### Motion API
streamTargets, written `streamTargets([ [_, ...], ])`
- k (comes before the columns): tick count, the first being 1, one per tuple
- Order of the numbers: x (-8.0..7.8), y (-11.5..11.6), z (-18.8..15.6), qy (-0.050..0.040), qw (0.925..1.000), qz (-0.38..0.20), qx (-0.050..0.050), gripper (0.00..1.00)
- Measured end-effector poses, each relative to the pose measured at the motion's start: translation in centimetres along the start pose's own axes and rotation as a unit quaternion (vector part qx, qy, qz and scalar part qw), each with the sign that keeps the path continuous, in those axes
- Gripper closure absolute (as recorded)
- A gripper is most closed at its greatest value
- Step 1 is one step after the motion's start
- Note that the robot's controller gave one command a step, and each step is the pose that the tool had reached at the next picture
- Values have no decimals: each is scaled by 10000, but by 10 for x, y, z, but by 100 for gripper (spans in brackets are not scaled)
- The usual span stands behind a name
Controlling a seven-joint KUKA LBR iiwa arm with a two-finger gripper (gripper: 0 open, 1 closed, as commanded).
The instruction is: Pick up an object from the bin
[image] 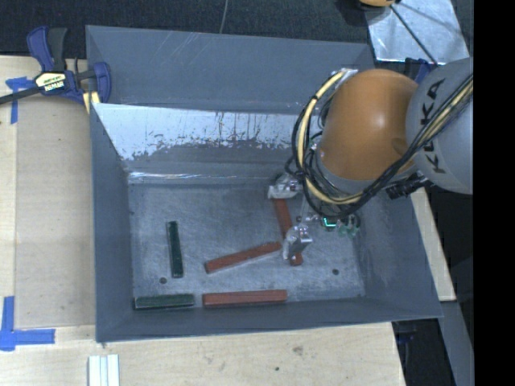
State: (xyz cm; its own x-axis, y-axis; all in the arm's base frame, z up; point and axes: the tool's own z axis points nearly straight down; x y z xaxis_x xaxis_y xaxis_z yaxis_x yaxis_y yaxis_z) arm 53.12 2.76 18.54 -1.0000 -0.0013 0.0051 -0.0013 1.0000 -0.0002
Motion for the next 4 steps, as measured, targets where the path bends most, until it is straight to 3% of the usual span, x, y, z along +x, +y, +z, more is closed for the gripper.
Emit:
streamTargets([
  [1, -2, 0, -4, -41, 10000, 4, -2, 0],
  [2, -11, 21, 102, -5, 9996, -284, 6, 100],
  [3, -11, 21, 102, -5, 9996, -281, 6, 100],
  [4, -8, 36, 24, -19, 9991, -417, 1, 0],
])
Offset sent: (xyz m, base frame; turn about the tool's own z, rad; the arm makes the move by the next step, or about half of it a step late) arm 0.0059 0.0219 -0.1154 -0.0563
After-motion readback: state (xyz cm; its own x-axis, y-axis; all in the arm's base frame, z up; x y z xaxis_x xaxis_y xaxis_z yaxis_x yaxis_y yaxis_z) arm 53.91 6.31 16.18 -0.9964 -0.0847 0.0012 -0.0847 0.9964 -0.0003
